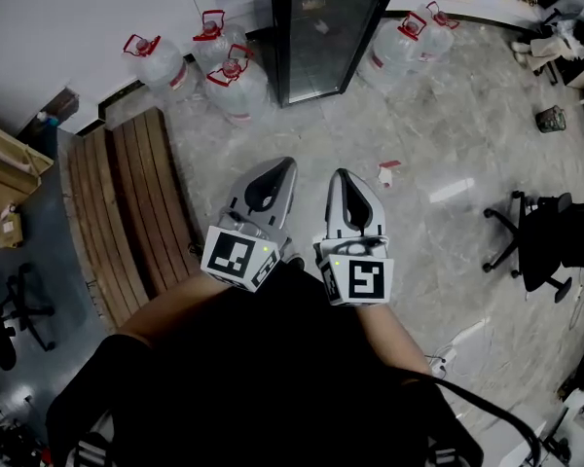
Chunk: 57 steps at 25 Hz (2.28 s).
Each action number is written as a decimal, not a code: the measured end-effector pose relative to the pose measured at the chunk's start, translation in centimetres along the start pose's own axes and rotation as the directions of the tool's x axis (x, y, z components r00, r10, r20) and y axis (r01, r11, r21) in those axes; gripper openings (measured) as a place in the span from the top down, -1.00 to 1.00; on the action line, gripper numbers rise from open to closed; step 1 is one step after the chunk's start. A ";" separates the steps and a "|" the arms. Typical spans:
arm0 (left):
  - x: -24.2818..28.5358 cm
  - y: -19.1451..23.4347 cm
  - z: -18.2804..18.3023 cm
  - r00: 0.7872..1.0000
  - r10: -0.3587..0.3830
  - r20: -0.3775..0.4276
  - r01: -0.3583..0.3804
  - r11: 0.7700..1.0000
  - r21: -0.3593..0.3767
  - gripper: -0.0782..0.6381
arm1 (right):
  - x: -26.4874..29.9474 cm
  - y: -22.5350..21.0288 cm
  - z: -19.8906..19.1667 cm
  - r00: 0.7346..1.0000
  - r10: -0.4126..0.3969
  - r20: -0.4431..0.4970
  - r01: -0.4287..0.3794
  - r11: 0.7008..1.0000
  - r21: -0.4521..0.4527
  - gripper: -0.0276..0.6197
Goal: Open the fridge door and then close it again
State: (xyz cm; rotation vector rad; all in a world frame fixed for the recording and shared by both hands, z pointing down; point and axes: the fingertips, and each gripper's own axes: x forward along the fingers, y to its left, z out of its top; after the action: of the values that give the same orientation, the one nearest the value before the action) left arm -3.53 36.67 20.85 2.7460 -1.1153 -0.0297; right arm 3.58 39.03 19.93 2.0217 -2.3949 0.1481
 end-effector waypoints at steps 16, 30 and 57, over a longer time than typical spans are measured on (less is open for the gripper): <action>14.5 17.1 2.7 0.999 -0.016 -0.043 0.015 1.000 -0.026 0.76 | 22.8 -1.7 1.7 0.999 -0.022 -0.027 0.022 1.000 -0.004 0.87; 24.9 21.8 2.0 0.994 0.073 -0.076 -0.075 0.997 -0.022 0.76 | 33.7 -7.2 0.6 0.992 0.110 -0.062 -0.108 0.994 0.033 0.87; 35.9 35.7 -7.7 0.967 0.142 -0.214 -0.160 0.985 -0.070 0.76 | 49.1 -10.2 -8.8 0.979 0.067 -0.194 -0.054 0.996 0.071 0.87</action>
State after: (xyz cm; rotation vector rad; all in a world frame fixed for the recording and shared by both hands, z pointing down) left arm -1.64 -12.14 36.28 2.5119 -1.2283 0.2198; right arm 4.79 -10.34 32.49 1.8603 -2.3586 0.4113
